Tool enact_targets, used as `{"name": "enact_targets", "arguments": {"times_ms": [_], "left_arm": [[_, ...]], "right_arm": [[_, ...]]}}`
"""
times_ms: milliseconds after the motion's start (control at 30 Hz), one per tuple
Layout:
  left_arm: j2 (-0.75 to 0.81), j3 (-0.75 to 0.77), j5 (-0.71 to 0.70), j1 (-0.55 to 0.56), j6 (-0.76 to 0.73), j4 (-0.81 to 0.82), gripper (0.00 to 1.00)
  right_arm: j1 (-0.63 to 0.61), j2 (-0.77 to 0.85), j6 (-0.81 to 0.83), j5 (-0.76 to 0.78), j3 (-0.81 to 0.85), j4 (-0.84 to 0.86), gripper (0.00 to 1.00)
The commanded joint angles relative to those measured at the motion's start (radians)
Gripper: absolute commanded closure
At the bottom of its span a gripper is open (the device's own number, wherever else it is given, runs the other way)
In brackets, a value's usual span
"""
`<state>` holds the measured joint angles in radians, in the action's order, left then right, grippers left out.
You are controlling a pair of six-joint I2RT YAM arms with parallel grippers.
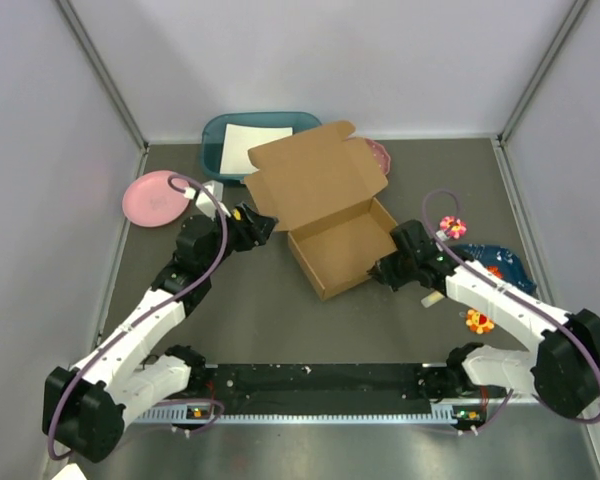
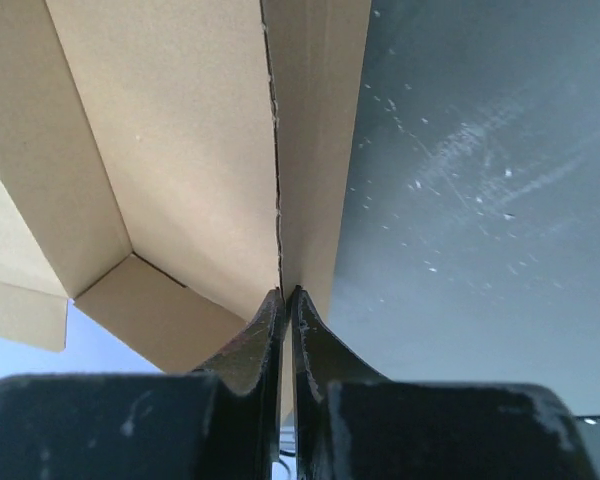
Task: Fold the paper box
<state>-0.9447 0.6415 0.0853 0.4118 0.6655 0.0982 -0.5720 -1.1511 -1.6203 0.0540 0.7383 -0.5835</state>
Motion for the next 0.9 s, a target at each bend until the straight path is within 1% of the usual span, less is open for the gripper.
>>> {"name": "enact_targets", "arguments": {"times_ms": [0,100,200,233,300,333,400,433,500,533,567,633,667,733,767,800,833,867], "left_arm": [[-0.014,0.035,-0.012,0.005,-0.006,0.061,0.29],[-0.031,0.03,-0.013,0.008,0.005,0.063,0.3],[-0.037,0.02,-0.024,0.009,0.005,0.067,0.3],[-0.039,0.018,-0.025,0.009,0.002,0.067,0.3],[-0.034,0.02,-0.038,0.009,-0.01,0.063,0.29],[-0.031,0.021,-0.039,0.009,-0.015,0.06,0.29],[-0.031,0.03,-0.045,0.009,-0.033,0.046,0.28],[-0.031,0.032,-0.045,0.009,-0.04,0.041,0.28],[-0.035,0.043,-0.044,0.009,-0.053,0.032,0.27],[-0.039,0.049,-0.044,0.009,-0.06,0.026,0.27],[-0.046,0.055,-0.042,0.007,-0.072,0.017,0.26],[-0.058,0.078,-0.038,0.007,-0.09,-0.014,0.25],[-0.074,0.089,-0.036,0.007,-0.112,-0.026,0.25],[-0.092,0.128,-0.045,0.005,-0.135,-0.063,0.25],[-0.12,0.147,-0.048,0.005,-0.154,-0.075,0.25],[-0.137,0.193,-0.051,0.005,-0.162,-0.087,0.25],[-0.156,0.22,-0.042,0.004,-0.171,-0.125,0.25],[-0.204,0.251,-0.029,0.004,-0.187,-0.141,0.25]], "right_arm": [[-0.054,-0.065,-0.125,0.041,0.027,0.166,1.0],[-0.098,-0.122,-0.164,0.058,0.053,0.22,1.0],[-0.115,-0.189,-0.155,0.047,0.096,0.235,1.0],[-0.117,-0.199,-0.145,0.037,0.101,0.237,0.98],[-0.118,-0.202,-0.101,0.032,0.104,0.238,0.86],[-0.118,-0.194,-0.083,0.038,0.101,0.238,0.73],[-0.117,-0.156,-0.015,0.047,0.096,0.231,0.63],[-0.118,-0.139,0.011,0.056,0.095,0.215,0.54],[-0.117,-0.105,0.1,0.058,0.107,0.157,0.46],[-0.118,-0.096,0.132,0.061,0.116,0.134,0.41],[-0.118,-0.09,0.204,0.066,0.125,0.107,0.39],[-0.118,-0.058,0.281,0.092,0.148,0.025,0.36],[-0.118,-0.039,0.359,0.102,0.15,0.004,0.35],[-0.118,0.022,0.439,0.139,0.151,-0.039,0.35],[-0.117,0.046,0.509,0.156,0.151,-0.051,0.35],[-0.117,0.071,0.543,0.171,0.147,-0.058,0.34],[-0.118,0.13,0.569,0.208,0.141,-0.065,0.34],[-0.118,0.158,0.612,0.227,0.125,-0.065,0.34]]}}
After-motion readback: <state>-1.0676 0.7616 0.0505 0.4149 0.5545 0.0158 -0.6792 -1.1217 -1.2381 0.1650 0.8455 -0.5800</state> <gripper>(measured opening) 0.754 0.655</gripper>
